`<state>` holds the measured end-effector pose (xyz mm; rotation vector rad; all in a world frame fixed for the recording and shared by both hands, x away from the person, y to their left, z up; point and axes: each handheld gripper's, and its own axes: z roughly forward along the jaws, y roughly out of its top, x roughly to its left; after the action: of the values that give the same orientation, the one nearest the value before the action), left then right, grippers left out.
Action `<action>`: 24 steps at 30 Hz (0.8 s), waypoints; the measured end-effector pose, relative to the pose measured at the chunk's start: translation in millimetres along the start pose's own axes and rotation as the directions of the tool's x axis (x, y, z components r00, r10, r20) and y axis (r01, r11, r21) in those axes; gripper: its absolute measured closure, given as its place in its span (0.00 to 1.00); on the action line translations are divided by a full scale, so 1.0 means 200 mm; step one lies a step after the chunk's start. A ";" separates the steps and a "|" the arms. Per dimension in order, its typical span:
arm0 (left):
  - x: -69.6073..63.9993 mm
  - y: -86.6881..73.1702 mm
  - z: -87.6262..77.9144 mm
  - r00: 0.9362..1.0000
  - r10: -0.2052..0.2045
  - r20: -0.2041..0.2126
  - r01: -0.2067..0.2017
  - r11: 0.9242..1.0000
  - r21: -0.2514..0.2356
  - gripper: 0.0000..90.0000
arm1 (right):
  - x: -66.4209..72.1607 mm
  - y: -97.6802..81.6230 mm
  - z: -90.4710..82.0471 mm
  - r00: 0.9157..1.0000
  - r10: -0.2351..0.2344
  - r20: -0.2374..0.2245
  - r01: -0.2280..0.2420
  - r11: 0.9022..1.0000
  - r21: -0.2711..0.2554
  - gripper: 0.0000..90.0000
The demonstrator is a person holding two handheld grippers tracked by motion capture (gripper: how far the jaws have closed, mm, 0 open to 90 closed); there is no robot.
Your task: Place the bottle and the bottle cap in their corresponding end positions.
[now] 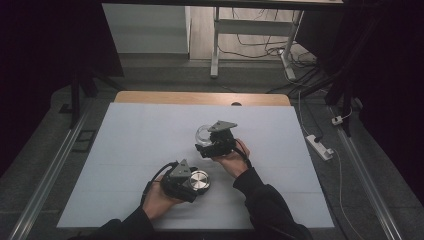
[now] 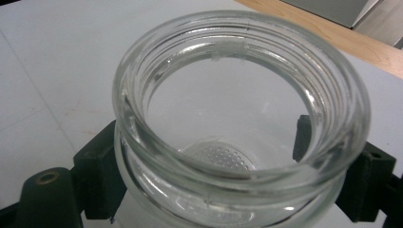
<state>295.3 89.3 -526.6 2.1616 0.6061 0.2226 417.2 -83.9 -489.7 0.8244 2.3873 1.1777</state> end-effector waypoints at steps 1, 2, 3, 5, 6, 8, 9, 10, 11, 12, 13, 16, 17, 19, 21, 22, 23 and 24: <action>0.00 0.00 0.01 1.000 -0.002 0.001 0.002 1.000 -0.002 0.23 | 0.00 0.00 0.00 1.000 0.000 0.000 0.000 1.000 0.000 0.17; 0.00 0.00 0.02 1.000 -0.002 -0.002 0.002 1.000 0.000 0.23 | 0.00 0.00 0.01 1.000 0.002 0.001 -0.002 1.000 0.000 0.17; 0.00 0.00 0.02 1.000 -0.001 -0.008 0.001 1.000 0.002 0.23 | -0.01 0.01 0.02 1.000 0.004 0.006 -0.004 1.000 0.000 0.17; 0.01 0.00 0.03 1.000 -0.002 -0.006 0.002 1.000 0.002 0.23 | -0.02 0.01 0.03 1.000 0.006 0.007 -0.006 1.000 0.000 0.17; 0.01 0.00 0.04 1.000 -0.003 -0.011 0.003 1.000 0.003 0.23 | -0.02 0.01 0.04 1.000 0.007 0.010 -0.007 1.000 0.000 0.17; 0.02 0.00 0.05 1.000 -0.004 -0.016 0.004 1.000 0.005 0.23 | -0.02 0.02 0.05 1.000 0.006 0.011 -0.006 1.000 0.001 0.17; 0.02 0.00 0.05 1.000 -0.015 -0.017 0.015 1.000 0.005 0.23 | -0.02 0.02 0.06 1.000 0.005 0.011 -0.005 1.000 0.001 0.17; 0.02 0.00 0.05 1.000 -0.015 -0.017 0.015 1.000 0.005 0.23 | -0.02 0.02 0.06 1.000 0.005 0.011 -0.005 1.000 0.001 0.17; 0.03 0.00 0.06 1.000 -0.008 -0.015 0.008 1.000 0.010 0.23 | -0.02 0.02 0.07 1.000 0.004 0.010 -0.004 1.000 0.002 0.17; 0.03 0.00 0.06 1.000 -0.013 -0.016 0.013 1.000 0.010 0.23 | -0.02 0.02 0.08 1.000 0.004 0.011 -0.004 1.000 0.004 0.17; 0.03 0.00 0.06 1.000 -0.014 -0.019 0.014 1.000 0.015 0.23 | -0.02 0.02 0.08 1.000 0.004 0.011 -0.004 1.000 0.004 0.17; 0.03 0.00 0.08 1.000 -0.011 -0.023 0.012 1.000 0.026 0.23 | -0.02 0.02 0.10 1.000 -0.003 0.014 0.003 1.000 0.010 0.17; 0.03 0.00 0.08 1.000 -0.011 -0.023 0.012 1.000 0.026 0.23 | -0.02 0.02 0.11 1.000 -0.003 0.016 0.003 1.000 0.011 0.17; 0.03 0.00 0.08 1.000 -0.005 -0.023 0.006 0.999 0.034 0.23 | -0.02 0.02 0.12 1.000 -0.004 0.015 0.004 1.000 0.014 0.17; 0.03 0.00 0.09 1.000 -0.008 -0.023 0.008 0.999 0.032 0.23 | -0.02 0.02 0.12 1.000 -0.006 0.018 0.005 1.000 0.016 0.17; 0.03 0.00 0.09 1.000 -0.008 -0.024 0.009 0.999 0.034 0.23 | -0.02 0.02 0.13 1.000 -0.004 0.018 0.004 1.000 0.018 0.17; 0.04 0.00 0.09 1.000 -0.007 -0.024 0.008 0.999 0.034 0.23 | -0.01 0.02 0.13 1.000 -0.005 0.017 0.005 1.000 0.018 0.17; 0.04 -0.01 0.10 1.000 -0.008 -0.027 0.009 0.999 0.037 0.23 | -0.01 0.02 0.13 1.000 -0.010 0.017 0.010 1.000 0.020 0.17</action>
<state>308.5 80.0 -539.8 2.1944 0.6387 0.2376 434.6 -68.5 -502.2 0.8243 2.3909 1.1402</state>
